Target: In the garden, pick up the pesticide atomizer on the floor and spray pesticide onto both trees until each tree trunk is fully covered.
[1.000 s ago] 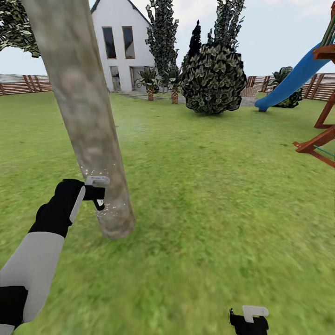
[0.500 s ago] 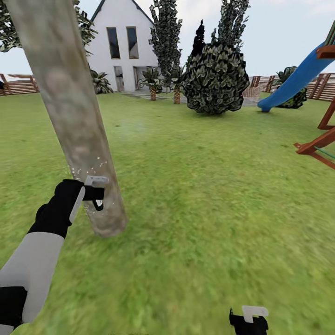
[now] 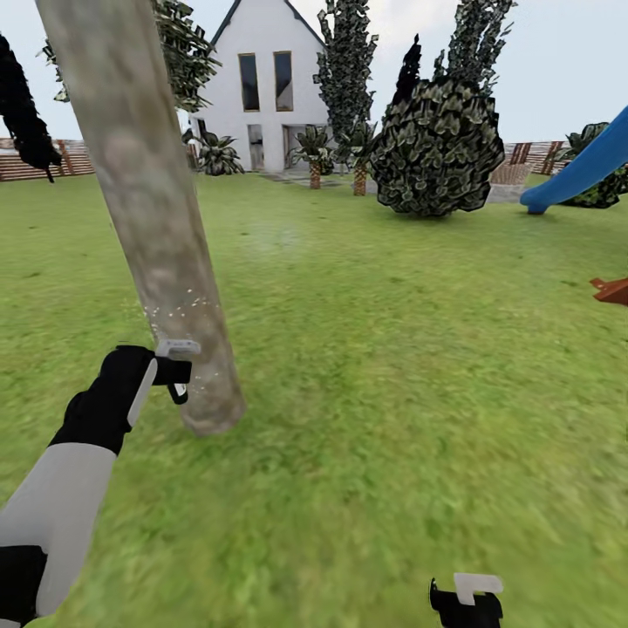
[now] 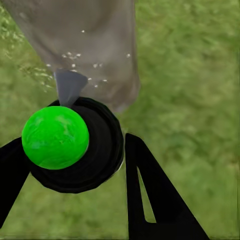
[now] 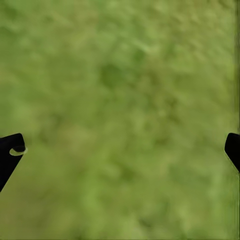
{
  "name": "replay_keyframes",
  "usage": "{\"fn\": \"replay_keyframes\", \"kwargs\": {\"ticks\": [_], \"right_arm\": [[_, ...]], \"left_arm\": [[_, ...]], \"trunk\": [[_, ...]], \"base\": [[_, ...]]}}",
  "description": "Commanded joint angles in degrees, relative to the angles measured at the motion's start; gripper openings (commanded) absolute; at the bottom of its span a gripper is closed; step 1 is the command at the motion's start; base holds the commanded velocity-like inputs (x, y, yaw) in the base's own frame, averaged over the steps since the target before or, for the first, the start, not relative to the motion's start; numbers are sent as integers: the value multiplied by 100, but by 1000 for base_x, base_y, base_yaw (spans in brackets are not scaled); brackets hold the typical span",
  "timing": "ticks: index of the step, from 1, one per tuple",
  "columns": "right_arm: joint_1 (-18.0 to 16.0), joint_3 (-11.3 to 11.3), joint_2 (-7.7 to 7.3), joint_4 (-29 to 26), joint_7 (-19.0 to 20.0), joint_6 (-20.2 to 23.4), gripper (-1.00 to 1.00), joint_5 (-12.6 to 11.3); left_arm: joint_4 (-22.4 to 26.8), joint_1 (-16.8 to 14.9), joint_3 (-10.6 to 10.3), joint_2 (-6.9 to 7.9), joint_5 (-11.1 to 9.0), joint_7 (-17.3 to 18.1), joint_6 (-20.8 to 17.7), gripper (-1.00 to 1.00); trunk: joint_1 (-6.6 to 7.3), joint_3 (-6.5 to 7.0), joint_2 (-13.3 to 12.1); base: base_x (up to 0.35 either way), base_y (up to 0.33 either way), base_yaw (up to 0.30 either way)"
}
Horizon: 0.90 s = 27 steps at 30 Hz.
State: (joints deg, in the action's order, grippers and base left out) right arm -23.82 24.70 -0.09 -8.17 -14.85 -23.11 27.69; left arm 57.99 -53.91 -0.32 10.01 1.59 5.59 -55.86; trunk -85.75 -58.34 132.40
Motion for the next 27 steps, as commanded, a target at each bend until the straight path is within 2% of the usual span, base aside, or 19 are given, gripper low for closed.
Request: {"fn": "replay_keyframes", "kwargs": {"ticks": [1,11,18,19,22,26,27], "right_arm": [[0,0,0,0,0,0,100,0],[0,0,0,0,0,0,100,0],[0,0,0,0,0,0,100,0],[0,0,0,0,0,0,100,0],[0,0,0,0,0,0,100,0],[0,1,0,0,0,0,100,0],[0,0,0,0,0,0,100,0]], "left_arm": [[-5,78,11,10,4,-6,9,-100],[-16,221,40,105,60,-23,22,-100],[-3,219,30,102,68,-38,15,-100],[-1,217,35,120,69,-81,14,-100],[47,214,37,218,58,-647,8,-100],[-1,218,15,130,-5,-739,1,-100],[-1,216,16,69,-20,-740,-1,-100]], "trunk": [[0,1,0],[0,1,0],[0,1,0],[0,1,0],[0,1,0],[0,1,0],[0,1,0]], "base": [[0,-274,4],[0,-274,20],[0,-274,256],[25,-273,264],[117,-250,84],[246,-176,4],[277,-158,0]]}}
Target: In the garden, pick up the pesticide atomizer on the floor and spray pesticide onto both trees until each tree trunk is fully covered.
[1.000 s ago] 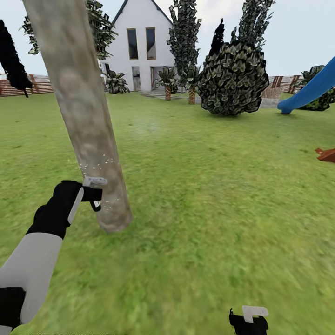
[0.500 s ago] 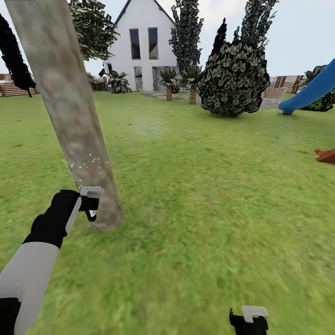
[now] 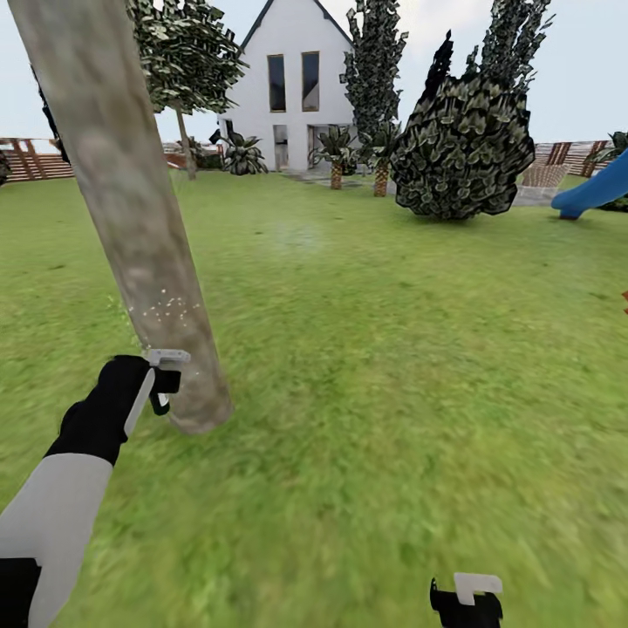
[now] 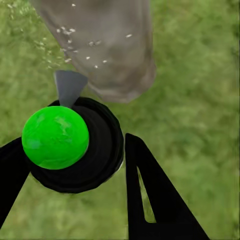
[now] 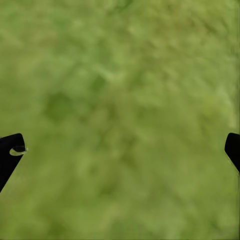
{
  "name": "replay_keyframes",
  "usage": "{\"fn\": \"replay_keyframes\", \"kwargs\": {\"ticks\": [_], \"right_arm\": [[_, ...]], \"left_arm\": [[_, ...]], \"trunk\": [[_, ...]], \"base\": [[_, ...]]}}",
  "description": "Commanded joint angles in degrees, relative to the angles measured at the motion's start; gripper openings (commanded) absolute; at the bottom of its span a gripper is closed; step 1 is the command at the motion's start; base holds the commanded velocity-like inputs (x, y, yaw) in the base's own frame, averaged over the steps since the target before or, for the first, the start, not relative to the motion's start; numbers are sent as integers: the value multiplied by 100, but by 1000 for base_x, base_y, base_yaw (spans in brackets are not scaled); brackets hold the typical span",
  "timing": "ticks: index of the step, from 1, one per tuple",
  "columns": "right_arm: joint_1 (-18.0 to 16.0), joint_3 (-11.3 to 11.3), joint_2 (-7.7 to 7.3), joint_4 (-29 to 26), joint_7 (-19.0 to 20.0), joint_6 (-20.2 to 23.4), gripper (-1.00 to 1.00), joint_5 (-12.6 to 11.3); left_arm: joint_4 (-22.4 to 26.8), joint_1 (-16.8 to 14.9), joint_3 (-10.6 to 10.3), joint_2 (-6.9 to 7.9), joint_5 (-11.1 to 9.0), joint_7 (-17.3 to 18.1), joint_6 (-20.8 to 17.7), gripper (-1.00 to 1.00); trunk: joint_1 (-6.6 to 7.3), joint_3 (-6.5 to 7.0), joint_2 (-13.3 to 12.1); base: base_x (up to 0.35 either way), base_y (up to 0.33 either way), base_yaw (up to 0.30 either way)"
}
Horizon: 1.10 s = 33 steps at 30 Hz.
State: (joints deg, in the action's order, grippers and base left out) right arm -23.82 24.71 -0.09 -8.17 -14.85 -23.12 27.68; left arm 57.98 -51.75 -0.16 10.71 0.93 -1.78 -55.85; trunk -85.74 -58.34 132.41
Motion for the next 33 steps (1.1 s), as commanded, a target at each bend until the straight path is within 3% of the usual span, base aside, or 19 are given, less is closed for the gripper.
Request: {"fn": "replay_keyframes", "kwargs": {"ticks": [1,4,6,9,10,12,14,16,18,21,23,24,26,28,29,33], "right_arm": [[0,-1,0,0,0,0,100,0],[0,-1,0,0,0,0,100,0],[0,-1,0,0,0,0,100,0],[0,-1,1,0,0,-3,100,0],[0,-1,1,0,0,-6,100,0],[0,4,-6,0,0,-8,100,0],[0,7,-8,-3,0,-9,100,0],[0,8,-9,-5,0,-3,100,0],[0,8,-7,-8,0,-1,100,-3],[0,8,-1,-9,0,-6,100,-7],[0,8,0,-9,0,-3,100,-6],[0,4,0,-7,0,-1,100,-4],[0,3,0,-7,0,0,100,-2],[0,0,0,-3,0,0,100,-1],[0,1,0,-4,0,0,100,0],[0,0,0,0,0,0,100,0]], "left_arm": [[0,-2,0,-81,42,-3,2,-100],[2,-2,12,-178,63,-6,3,-100],[1,2,30,-116,93,0,4,-100],[-10,93,130,267,96,-6,12,-100],[-8,107,128,275,97,-6,12,-100],[-7,117,120,186,63,-13,7,-100],[-6,121,121,-131,87,-16,9,-100],[-6,123,121,-190,66,-16,10,-100],[-16,172,136,-150,97,-9,14,-100],[-44,409,249,80,122,-7,21,-100],[-61,471,248,134,119,-10,29,-100],[-67,496,235,82,86,-14,129,-100],[-91,504,215,-271,115,-22,278,-100],[-93,504,197,-356,123,-28,295,-100],[-94,501,235,-338,126,-31,300,-100],[-94,501,454,176,119,-5,307,-100]], "trunk": [[0,0,0],[0,0,0],[0,0,0],[0,0,0],[0,0,0],[0,0,0],[0,0,0],[0,0,0],[0,0,0],[0,0,0],[0,0,0],[0,0,0],[0,0,0],[0,0,0],[0,0,0],[0,0,0]], "base": [[278,-156,66],[279,-156,195],[279,-146,268],[238,-65,199],[165,-38,38],[199,-102,15],[238,-150,2],[244,-157,0],[244,-158,0],[161,-63,60],[32,-9,224],[7,-2,266],[2,0,275],[0,0,277],[0,0,278],[0,0,278]]}}
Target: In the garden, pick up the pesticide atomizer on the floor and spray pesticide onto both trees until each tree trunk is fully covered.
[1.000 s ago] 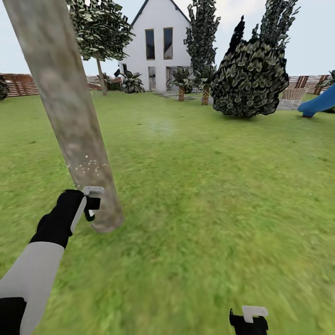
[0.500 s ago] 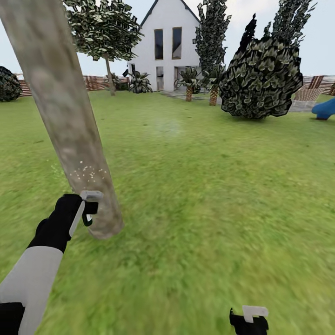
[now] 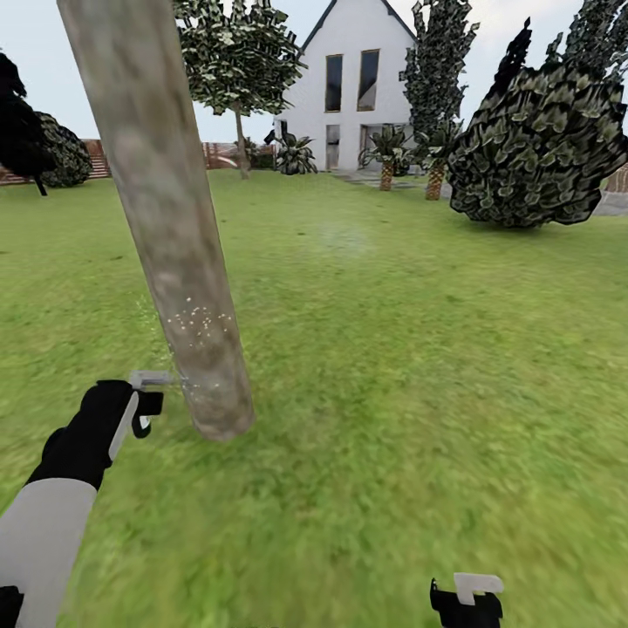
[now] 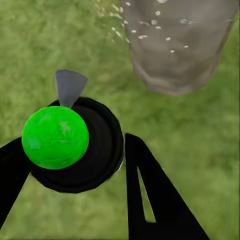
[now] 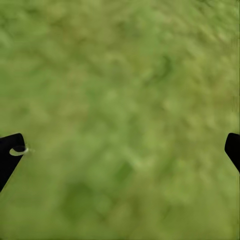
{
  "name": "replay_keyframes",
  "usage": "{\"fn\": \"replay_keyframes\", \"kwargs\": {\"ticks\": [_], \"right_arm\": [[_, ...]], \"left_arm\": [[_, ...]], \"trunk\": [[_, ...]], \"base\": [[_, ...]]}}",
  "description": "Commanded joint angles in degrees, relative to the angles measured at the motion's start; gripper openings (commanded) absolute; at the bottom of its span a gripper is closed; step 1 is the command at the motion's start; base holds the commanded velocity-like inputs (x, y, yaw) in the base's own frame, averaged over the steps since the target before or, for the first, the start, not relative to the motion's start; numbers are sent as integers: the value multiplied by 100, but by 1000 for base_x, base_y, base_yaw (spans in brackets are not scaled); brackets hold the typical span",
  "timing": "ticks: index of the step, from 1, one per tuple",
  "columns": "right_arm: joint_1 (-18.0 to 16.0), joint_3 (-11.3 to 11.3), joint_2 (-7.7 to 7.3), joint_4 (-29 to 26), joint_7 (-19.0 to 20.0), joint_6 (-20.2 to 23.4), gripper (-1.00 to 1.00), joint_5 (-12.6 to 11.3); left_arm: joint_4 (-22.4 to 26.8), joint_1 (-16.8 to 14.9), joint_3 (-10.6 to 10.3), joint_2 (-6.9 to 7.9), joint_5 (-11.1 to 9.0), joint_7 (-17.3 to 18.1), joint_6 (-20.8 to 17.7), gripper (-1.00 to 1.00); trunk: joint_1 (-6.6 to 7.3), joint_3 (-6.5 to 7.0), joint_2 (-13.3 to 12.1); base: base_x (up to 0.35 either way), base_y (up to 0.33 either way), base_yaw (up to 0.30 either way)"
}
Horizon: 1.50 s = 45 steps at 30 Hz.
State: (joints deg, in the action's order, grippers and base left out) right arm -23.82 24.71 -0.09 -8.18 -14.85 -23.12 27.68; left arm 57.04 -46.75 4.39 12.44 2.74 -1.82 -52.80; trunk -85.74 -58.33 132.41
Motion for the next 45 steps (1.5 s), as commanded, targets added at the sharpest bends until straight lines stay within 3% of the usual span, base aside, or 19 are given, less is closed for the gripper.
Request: {"fn": "replay_keyframes", "kwargs": {"ticks": [1,4,6,7,8,12,13,18,21,31,34,37,42,45], "right_arm": [[0,-1,0,0,0,0,100,0],[0,0,0,0,0,0,100,0],[0,3,0,0,0,0,100,0],[0,0,0,0,0,0,100,0],[0,0,0,0,0,0,100,0],[0,-1,0,0,0,0,100,0],[0,1,0,0,0,0,100,0],[0,-1,0,0,0,0,100,0],[0,-1,0,0,12,0,100,0],[0,-10,42,9,18,-1,100,9],[0,-10,38,9,18,-2,100,9],[0,-10,27,1,12,-9,100,2],[0,-10,1,5,9,-9,100,2],[0,-10,0,8,9,-9,100,9]], "left_arm": [[0,6,17,73,-62,4,6,-100],[-4,15,-10,-25,-87,23,7,-100],[-2,16,-28,-322,-89,24,10,-100],[-6,17,-142,-482,-89,13,9,-100],[-17,22,-256,-526,-81,-1,15,-100],[-162,288,-163,-189,-76,-2,204,-100],[-169,314,-162,-167,-82,-5,224,-100],[-170,343,-192,-357,-82,-20,254,-100],[-204,376,-191,-353,-58,-20,403,-100],[-218,1018,-145,-304,-63,-51,1218,-100],[-220,1120,51,-269,-57,-62,1236,-100],[-212,1246,267,-174,-110,-434,1237,-100],[-202,1260,98,-492,-116,-447,1238,-100],[-204,1264,336,-240,-102,-452,1240,-100]], "trunk": [[0,0,0],[0,0,0],[0,0,0],[0,0,0],[0,0,0],[0,0,0],[0,0,0],[0,0,0],[0,0,0],[0,0,0],[0,0,0],[0,0,0],[0,0,0],[0,0,0]], "base": [[0,0,147],[126,0,34],[306,0,4],[335,0,0],[332,-8,0],[130,-195,0],[-56,-266,0],[-27,-272,0],[0,-274,0],[83,-265,73],[234,-197,276],[246,-181,142],[277,-159,6],[286,-137,0]]}}
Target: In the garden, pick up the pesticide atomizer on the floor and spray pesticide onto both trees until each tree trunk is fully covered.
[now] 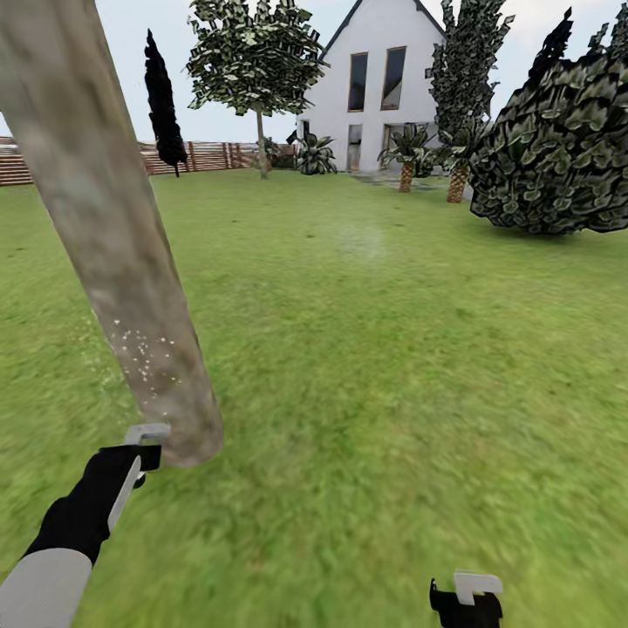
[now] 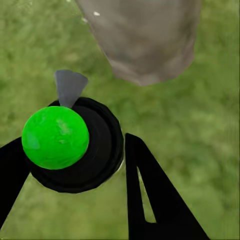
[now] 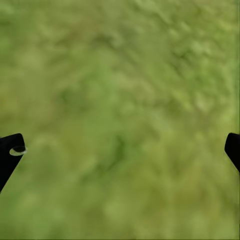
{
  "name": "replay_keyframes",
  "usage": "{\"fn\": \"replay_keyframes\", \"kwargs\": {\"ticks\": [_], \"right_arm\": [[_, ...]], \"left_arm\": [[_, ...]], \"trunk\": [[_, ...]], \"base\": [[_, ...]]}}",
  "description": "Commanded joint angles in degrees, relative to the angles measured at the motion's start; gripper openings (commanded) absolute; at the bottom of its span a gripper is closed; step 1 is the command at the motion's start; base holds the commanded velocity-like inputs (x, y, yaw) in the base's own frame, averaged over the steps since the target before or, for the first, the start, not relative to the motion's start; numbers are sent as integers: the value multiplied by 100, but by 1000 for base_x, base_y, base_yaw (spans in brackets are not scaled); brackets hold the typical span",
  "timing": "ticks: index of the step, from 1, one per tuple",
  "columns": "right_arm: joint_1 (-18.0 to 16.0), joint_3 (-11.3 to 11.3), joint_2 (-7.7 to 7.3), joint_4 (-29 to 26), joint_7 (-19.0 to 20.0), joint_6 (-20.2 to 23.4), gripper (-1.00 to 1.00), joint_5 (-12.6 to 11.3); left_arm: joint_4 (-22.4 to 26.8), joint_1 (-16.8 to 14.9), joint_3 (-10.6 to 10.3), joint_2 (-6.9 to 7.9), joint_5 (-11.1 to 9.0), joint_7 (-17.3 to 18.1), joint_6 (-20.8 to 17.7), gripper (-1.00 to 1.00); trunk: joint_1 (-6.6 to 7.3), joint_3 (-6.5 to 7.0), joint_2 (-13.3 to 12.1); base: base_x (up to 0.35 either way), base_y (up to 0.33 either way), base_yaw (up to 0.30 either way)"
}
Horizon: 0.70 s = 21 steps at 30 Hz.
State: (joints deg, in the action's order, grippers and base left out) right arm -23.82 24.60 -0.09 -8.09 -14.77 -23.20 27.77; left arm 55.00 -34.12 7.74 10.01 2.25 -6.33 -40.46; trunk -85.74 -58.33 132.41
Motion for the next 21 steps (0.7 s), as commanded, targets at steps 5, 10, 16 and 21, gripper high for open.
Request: {"fn": "replay_keyframes", "kwargs": {"ticks": [5,10,16,21], "right_arm": [[0,0,3,-8,0,4,100,-8],[0,0,9,-5,0,4,100,-9],[0,0,9,-5,0,5,100,-9],[0,0,9,-2,0,7,100,-9]], "left_arm": [[-3,2,57,-11,-53,-24,11,-100],[6,2,52,-36,-62,-9,12,-100],[52,2,62,-15,-33,-12,12,-100],[15,2,44,-26,-30,-51,12,-100]], "trunk": [[0,0,0],[0,0,0],[0,0,0],[0,0,0]], "base": [[211,-198,0],[14,-270,123],[0,-274,275],[69,-274,278]]}}
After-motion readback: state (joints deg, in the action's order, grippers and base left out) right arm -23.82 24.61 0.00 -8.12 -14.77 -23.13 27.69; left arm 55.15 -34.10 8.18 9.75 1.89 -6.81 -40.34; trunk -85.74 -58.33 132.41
